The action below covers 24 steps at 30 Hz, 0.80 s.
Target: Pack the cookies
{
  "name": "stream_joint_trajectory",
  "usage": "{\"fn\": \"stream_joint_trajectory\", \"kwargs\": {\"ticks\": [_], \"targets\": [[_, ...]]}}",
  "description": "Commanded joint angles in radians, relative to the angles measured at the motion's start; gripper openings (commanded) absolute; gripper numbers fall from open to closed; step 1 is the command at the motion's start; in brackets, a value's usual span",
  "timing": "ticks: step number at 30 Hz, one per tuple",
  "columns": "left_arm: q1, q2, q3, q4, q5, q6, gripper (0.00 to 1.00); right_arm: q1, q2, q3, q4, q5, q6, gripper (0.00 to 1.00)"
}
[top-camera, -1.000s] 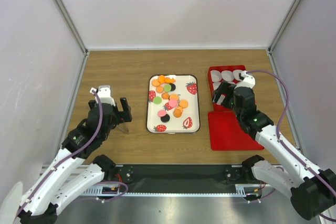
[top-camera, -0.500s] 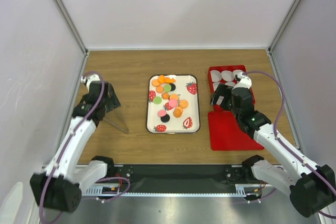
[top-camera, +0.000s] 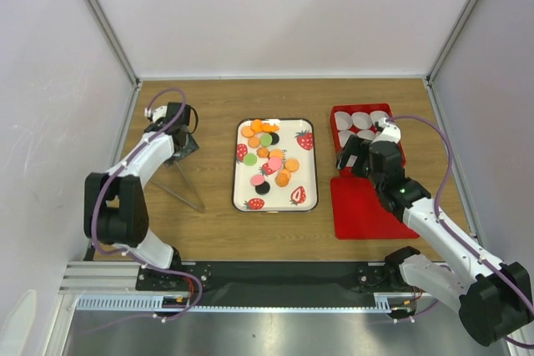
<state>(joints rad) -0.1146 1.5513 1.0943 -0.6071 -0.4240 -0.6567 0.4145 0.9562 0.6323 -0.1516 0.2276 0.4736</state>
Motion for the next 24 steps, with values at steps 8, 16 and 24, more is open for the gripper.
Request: {"fn": "stream_joint_trajectory", "kwargs": {"ticks": [8, 16, 24], "targets": [[0.070, 0.145, 0.035, 0.064, -0.002, -0.067, 0.64, -0.017, 0.007, -0.013, 0.049, -0.042, -0.003, 1.00], [0.089, 0.213, 0.015, 0.127, 0.056, -0.061, 0.44, -0.025, 0.018, -0.019, 0.052, -0.047, -0.001, 0.99], [0.090, 0.256, -0.011, 0.165, 0.100, -0.052, 0.16, -0.026, 0.039, -0.017, 0.057, -0.054, 0.002, 1.00]]}}
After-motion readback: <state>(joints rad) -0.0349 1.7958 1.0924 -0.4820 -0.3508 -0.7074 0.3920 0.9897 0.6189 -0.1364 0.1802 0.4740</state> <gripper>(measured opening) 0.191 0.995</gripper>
